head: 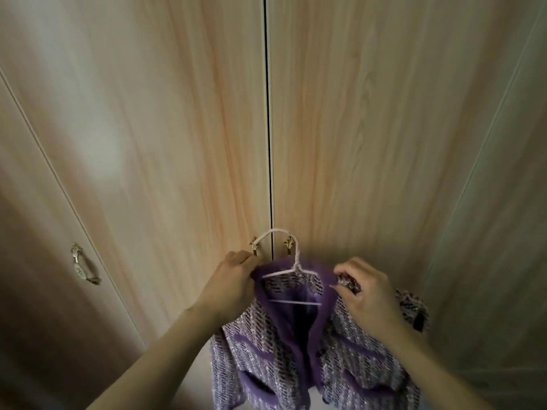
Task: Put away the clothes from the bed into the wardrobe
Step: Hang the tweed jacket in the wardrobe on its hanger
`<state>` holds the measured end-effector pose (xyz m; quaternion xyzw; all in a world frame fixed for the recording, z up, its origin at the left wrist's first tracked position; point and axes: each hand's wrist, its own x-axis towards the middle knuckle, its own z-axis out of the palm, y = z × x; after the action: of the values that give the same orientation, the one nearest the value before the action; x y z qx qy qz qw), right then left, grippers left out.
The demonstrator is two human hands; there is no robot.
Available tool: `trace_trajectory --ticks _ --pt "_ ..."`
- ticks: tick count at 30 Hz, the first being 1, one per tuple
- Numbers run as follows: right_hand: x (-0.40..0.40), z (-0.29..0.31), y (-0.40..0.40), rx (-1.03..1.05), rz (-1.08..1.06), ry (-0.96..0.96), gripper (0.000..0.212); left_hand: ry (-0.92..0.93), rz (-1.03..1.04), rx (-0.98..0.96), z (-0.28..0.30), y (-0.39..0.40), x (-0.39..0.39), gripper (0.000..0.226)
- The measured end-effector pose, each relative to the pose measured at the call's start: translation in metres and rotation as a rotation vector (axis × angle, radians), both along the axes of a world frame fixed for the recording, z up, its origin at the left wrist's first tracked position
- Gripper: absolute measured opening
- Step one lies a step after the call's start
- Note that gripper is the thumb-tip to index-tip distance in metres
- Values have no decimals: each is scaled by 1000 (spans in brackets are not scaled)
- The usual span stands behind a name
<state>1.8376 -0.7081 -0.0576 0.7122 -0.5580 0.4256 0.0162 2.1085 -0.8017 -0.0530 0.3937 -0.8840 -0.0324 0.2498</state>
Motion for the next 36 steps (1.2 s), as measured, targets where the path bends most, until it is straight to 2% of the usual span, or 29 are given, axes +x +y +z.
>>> trace_trajectory --ticks 3,6,10,14,22,25,28,33,36 --pt "-9 -4 -3 -2 11 33 27 28 198 51 -6 -11 -11 43" --pt "-22 -10 -5 12 20 26 29 63 295 106 -10 -16 -24 48" --pt "-41 -14 -8 12 11 -27 29 118 306 163 -15 -17 -38 51" --pt "-55 -22 -10 11 38 -87 27 215 330 179 -19 -16 -46 44" --pt "-53 -43 1 65 95 -136 25 236 336 181 -27 7 -52 48" --pt "-44 -45 15 80 88 -139 26 364 358 149 -29 23 -50 42" --pt "-35 -45 24 81 123 -145 26 451 483 136 -20 39 -42 50" --pt "-5 -43 50 72 169 -130 24 451 588 129 -14 86 -10 82" --pt "24 -43 71 82 190 -120 26 454 608 124 -15 121 14 90"
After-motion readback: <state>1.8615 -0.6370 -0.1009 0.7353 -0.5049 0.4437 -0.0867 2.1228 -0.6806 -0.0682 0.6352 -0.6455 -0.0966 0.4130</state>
